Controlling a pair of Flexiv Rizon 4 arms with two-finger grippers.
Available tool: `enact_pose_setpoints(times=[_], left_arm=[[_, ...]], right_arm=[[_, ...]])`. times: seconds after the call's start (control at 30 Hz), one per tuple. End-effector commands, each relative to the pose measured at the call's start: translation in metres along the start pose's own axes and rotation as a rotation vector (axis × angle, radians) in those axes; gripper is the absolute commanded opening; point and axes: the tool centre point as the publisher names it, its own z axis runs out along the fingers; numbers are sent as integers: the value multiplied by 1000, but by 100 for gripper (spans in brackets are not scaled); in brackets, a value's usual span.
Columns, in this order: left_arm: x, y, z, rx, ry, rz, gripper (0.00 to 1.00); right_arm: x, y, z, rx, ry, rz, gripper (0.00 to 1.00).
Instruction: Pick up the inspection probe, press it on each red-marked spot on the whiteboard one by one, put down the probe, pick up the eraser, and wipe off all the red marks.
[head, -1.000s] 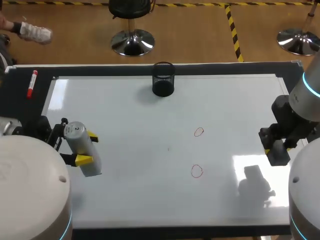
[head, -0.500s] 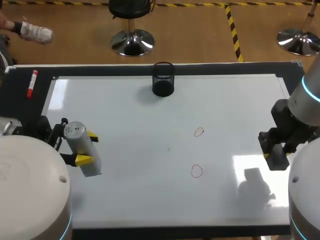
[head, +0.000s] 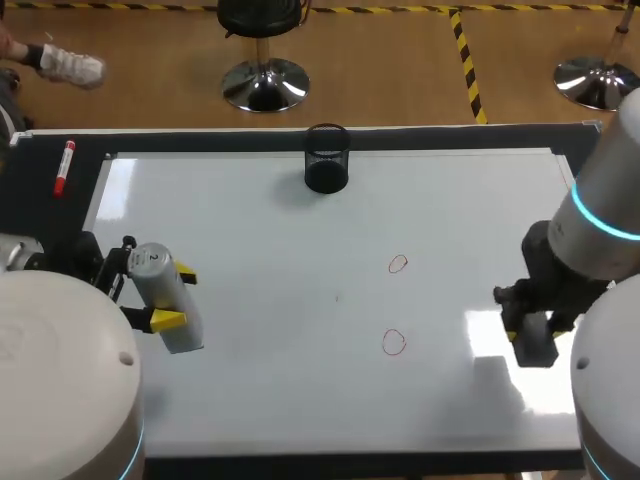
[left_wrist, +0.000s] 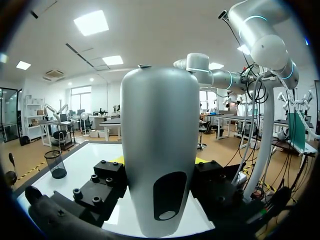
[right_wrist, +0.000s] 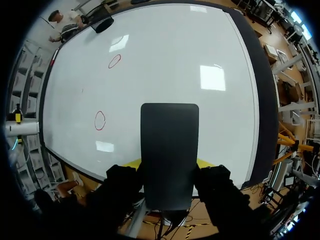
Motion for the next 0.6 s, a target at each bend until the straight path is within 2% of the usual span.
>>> enact_pose_setpoints(times=[0.03,0.47,0.6], left_arm=[[1,-1,0,0,-3,3,0],[1,-1,0,0,-3,3,0],[1,-1,0,0,-3,3,0]], right_arm=[[21,0,5,4,-39,13,0],[78,-5,16,17,-22,-17,0],[98,-5,23,0,-54,-48,0]])
